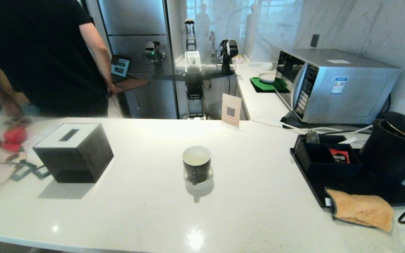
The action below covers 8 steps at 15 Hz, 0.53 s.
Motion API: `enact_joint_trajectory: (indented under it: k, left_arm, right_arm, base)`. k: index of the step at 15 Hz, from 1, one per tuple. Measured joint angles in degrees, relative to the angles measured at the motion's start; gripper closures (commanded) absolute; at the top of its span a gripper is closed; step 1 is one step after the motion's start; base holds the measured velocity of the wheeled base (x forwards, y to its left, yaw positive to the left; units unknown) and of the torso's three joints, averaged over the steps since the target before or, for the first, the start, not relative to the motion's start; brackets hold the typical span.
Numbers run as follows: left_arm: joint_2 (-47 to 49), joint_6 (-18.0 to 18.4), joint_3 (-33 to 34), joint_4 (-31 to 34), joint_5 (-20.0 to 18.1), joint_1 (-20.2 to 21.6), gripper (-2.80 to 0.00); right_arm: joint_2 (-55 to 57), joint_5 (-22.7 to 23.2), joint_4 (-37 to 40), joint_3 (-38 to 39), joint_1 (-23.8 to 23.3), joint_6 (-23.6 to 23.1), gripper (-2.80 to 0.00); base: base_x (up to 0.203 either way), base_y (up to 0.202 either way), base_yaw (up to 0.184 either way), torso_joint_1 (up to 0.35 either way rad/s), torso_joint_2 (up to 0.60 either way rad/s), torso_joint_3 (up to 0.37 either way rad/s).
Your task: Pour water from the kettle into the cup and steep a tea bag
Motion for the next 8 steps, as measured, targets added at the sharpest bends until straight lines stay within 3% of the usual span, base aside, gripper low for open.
enact_joint_trajectory:
  k: [1,2,8]
  left_arm:
    - [0.0,0.0,0.0,0.0,0.0,0.0,0.00]
    - [0.0,0.0,0.0,0.0,0.0,0.0,0.00]
    - [0.0,0.0,0.0,0.0,0.0,0.0,0.00]
  right_arm:
    - [-0.9,0.0,0.0,1.0,0.0,0.0,-2.80]
    - [-1.9,0.0,0.0,2.1,0.0,0.0,0.00]
    - [-7.5,0.2,0.2,7.2,0.1,-1.0,0.00]
  base:
    - [0.000,0.000,0.000,0.000,0.00,0.000]
    - [0.000,0.000,0.000,0.000,0.00,0.000]
    - [0.000,0.000,0.000,0.000,0.00,0.000]
